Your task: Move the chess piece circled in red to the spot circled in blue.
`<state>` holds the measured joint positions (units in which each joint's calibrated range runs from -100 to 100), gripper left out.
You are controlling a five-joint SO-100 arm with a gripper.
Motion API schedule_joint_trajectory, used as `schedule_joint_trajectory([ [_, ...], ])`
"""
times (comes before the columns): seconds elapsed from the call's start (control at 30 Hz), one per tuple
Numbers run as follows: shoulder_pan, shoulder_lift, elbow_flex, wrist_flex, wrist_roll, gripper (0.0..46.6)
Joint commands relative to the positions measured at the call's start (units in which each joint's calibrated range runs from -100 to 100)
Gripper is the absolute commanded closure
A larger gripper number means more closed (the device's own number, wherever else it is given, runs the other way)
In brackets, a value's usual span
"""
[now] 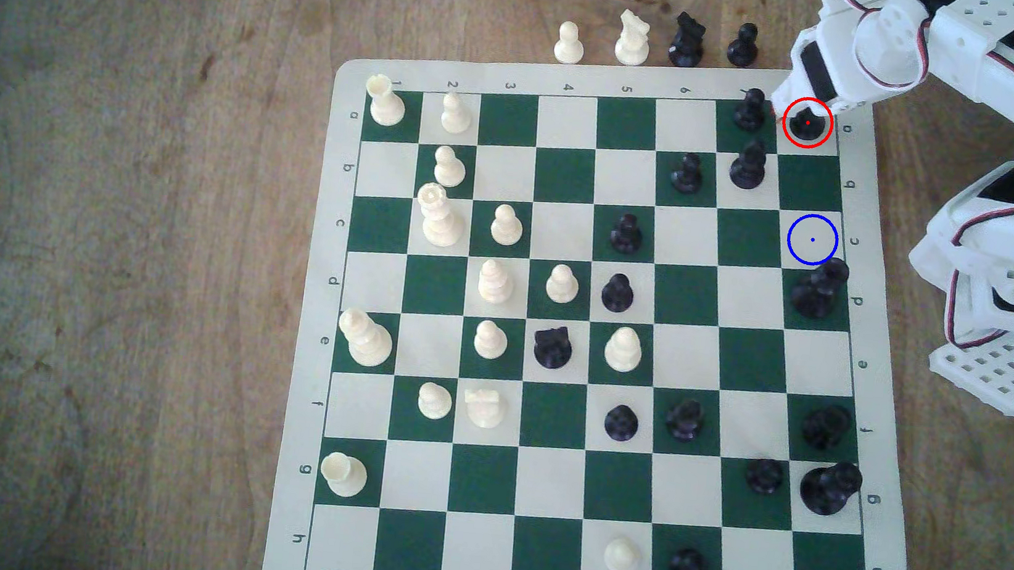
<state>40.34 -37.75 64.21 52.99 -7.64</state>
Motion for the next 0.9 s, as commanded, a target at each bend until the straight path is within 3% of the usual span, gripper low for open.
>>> schedule_joint_trajectory([
  [0.0,0.1,-0.4,-0.8,-0.3,0.5,36.8],
  [0.2,-0.3,-0.5,-0.8,-0.2,0.6,40.6],
  [0.5,-1.0,-8.2,-1.5,4.1,1.4,41.5],
  [0.87,-12.2,-24.8,5.3,19.7,1.2,41.7],
])
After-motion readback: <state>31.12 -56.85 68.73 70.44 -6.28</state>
